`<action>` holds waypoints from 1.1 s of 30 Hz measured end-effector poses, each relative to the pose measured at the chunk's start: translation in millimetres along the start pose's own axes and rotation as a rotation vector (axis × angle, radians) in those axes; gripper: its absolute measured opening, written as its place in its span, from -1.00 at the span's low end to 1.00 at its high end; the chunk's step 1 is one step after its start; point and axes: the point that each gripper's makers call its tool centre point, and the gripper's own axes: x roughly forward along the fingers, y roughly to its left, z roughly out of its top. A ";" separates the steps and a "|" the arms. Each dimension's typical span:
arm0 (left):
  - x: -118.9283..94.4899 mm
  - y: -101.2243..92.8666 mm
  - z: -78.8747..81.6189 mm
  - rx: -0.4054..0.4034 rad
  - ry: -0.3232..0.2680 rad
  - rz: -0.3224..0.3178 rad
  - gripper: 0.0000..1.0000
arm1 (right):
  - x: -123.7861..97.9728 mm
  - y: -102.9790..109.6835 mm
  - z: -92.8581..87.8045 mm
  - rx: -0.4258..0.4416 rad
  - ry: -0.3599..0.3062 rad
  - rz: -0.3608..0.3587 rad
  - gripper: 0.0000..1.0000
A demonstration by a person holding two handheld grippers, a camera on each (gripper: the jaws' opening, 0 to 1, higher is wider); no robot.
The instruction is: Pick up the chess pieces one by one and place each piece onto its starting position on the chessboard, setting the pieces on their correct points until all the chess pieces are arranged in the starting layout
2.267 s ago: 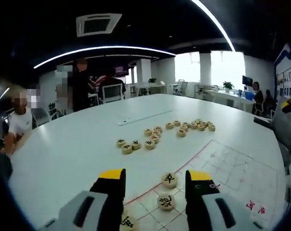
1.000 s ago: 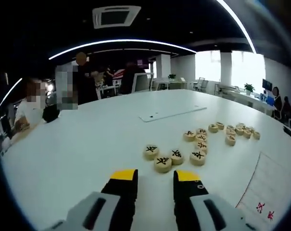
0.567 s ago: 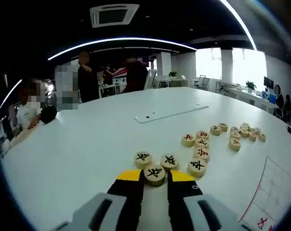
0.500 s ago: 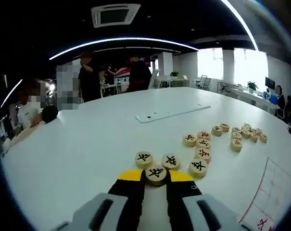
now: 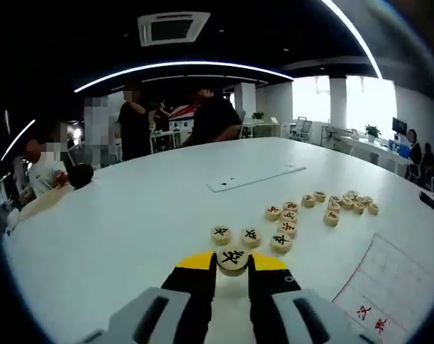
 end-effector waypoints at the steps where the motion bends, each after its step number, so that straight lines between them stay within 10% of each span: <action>1: -6.9 -2.7 1.0 0.004 -0.009 -0.012 -0.60 | -0.4 0.4 0.7 0.000 -0.002 0.001 0.10; 13: -75.1 -52.8 -17.4 0.077 -0.030 -0.166 -0.60 | -3.4 2.1 3.4 -0.004 -0.006 -0.006 0.10; 33: -80.4 -99.3 -70.7 0.131 0.057 -0.279 -0.60 | -4.6 0.1 3.5 -0.003 -0.008 -0.010 0.10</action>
